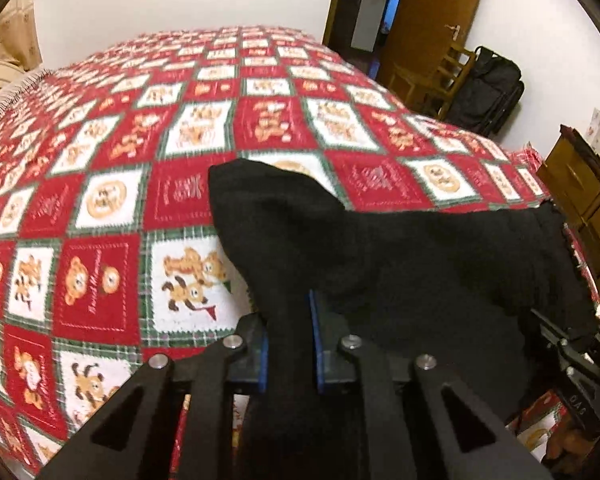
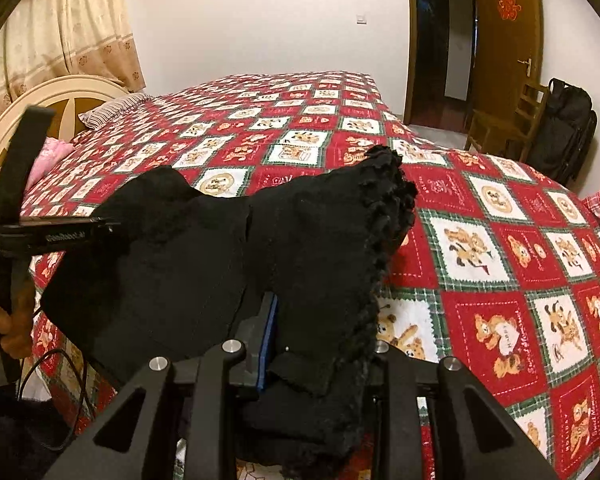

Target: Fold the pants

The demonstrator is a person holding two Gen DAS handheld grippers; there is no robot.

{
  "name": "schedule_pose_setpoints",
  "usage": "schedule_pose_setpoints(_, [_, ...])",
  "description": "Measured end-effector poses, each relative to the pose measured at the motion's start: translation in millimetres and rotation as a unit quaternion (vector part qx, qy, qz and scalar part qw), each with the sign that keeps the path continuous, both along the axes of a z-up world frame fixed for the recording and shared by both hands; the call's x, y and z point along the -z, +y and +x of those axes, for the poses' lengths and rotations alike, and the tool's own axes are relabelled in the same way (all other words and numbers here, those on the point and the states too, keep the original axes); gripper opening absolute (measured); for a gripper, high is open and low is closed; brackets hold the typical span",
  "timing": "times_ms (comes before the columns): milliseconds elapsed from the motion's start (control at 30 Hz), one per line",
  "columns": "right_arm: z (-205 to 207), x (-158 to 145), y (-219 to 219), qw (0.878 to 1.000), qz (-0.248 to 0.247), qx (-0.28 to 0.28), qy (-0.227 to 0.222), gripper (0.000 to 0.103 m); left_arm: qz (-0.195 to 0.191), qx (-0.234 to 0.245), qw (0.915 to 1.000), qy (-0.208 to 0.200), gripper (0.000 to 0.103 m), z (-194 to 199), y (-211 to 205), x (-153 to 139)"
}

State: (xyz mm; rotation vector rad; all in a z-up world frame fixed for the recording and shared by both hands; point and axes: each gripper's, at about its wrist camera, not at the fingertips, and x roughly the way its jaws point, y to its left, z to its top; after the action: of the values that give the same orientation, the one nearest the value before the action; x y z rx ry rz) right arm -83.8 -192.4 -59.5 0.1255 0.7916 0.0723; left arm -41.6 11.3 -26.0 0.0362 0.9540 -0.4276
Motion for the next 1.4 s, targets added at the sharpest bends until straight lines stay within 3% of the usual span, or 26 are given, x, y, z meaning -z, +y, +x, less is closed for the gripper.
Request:
schedule_pose_setpoints(167, [2.2,-19.8,4.6,1.0,0.002,-0.011,-0.019,0.028,-0.016,-0.009,0.9998,-0.013,0.011,-1.6,12.8,-18.9])
schedule_pose_setpoints(400, [19.4,-41.4,18.4,0.998,-0.009,-0.034,-0.046,0.028,-0.024,-0.036,0.9989,-0.016,0.011,7.3,28.9,-23.7])
schedule_pose_setpoints(733, [57.4,-71.9,61.8,0.991,-0.026,-0.097,-0.087,0.027,-0.046,-0.106,0.9924,-0.041,0.011,26.2,80.2,-45.2])
schedule_pose_setpoints(1400, [122.4,-72.3,153.1,0.977,-0.038,-0.188,-0.093,0.027,-0.041,-0.217,0.9749,-0.033,0.011,44.4,168.2,-31.7])
